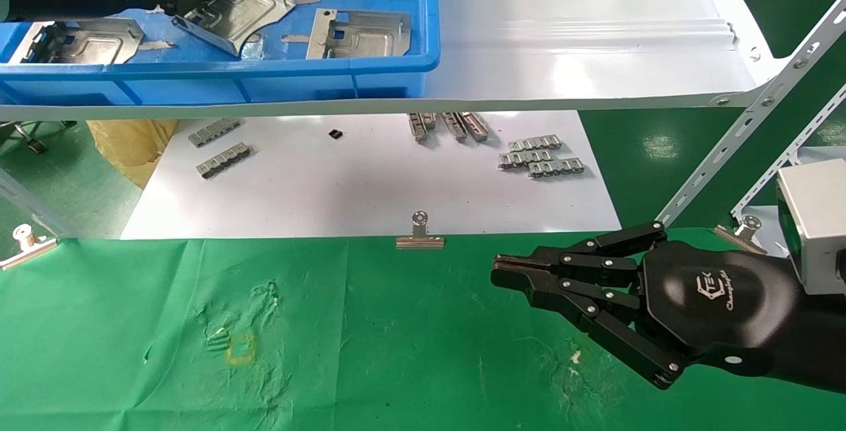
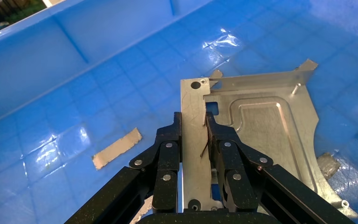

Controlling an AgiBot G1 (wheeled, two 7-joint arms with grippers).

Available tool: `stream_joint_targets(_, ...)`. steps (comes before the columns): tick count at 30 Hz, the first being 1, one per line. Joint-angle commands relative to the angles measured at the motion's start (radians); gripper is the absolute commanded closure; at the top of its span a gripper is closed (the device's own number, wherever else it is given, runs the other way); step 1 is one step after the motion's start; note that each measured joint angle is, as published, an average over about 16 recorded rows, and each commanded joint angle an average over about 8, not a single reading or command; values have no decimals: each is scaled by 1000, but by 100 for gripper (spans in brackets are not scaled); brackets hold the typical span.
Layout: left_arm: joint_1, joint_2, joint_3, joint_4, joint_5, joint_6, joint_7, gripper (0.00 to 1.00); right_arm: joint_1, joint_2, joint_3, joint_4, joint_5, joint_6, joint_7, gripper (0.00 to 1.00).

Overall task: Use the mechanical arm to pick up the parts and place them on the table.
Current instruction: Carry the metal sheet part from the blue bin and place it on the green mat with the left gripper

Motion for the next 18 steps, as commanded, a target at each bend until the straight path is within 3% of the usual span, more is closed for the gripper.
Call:
stream_joint_targets(1, -3, 0, -1, 1, -2, -3, -4, 100, 0, 0, 0, 0, 0, 0, 0, 0)
stream_joint_targets(6, -36, -21, -27, -34, -41, 120, 22, 100, 0, 0, 0, 0, 0, 0, 0, 0)
stream_joint_targets(14, -47, -68, -60, -99, -106, 472, 123, 100, 0, 0, 0, 0, 0, 0, 0, 0)
stream_joint_targets(18, -16, -85, -58, -153, -138, 580, 182, 100, 0, 0, 0, 0, 0, 0, 0, 0)
